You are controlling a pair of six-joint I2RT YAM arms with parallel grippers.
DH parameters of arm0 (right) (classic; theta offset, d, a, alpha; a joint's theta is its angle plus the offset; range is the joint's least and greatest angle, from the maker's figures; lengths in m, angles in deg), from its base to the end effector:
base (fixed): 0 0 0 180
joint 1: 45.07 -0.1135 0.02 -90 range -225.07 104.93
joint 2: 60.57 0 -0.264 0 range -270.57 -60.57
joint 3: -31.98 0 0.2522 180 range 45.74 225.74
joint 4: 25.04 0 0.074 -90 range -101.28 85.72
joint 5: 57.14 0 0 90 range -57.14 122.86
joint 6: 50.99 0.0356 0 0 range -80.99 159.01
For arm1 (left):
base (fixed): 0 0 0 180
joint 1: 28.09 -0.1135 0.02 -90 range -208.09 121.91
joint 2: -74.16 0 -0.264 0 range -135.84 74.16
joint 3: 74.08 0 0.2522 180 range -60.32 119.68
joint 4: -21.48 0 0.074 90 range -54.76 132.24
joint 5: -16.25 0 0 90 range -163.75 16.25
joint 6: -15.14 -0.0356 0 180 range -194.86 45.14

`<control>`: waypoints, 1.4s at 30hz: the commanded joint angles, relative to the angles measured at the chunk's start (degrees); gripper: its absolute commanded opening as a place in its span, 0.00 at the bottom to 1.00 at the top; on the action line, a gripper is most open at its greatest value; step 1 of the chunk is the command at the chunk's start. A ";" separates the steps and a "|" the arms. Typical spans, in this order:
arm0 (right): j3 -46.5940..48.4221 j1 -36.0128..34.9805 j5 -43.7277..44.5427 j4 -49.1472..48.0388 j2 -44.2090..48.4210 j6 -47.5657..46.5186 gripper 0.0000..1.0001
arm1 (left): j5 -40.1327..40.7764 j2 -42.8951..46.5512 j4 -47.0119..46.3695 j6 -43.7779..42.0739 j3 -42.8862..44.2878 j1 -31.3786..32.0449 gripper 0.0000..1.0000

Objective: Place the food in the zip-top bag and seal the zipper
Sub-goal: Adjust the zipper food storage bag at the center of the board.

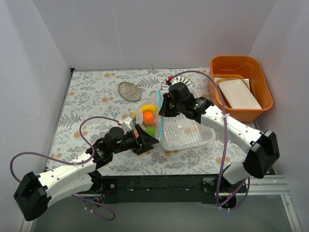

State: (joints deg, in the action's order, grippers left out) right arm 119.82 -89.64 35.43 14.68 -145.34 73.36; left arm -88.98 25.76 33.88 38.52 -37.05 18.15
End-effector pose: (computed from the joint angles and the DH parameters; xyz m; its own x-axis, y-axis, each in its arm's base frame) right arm 0.2403 0.2344 0.3245 -0.7322 0.0700 -0.6775 -0.3177 0.8448 0.4306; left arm 0.1254 -0.1445 0.2175 -0.6817 -0.5687 0.4604 -0.5984 0.0713 -0.7980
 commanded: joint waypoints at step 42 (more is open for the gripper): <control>-0.61 0.63 -1.60 -2.40 2.51 0.54 0.01 | 7.49 -6.97 -24.48 13.18 -5.69 3.77 0.44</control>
State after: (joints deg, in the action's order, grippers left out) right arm 118.97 -89.38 33.92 14.31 -144.27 73.58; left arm -80.19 20.12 10.32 39.92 -43.67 21.60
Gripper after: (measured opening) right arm 0.053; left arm 0.378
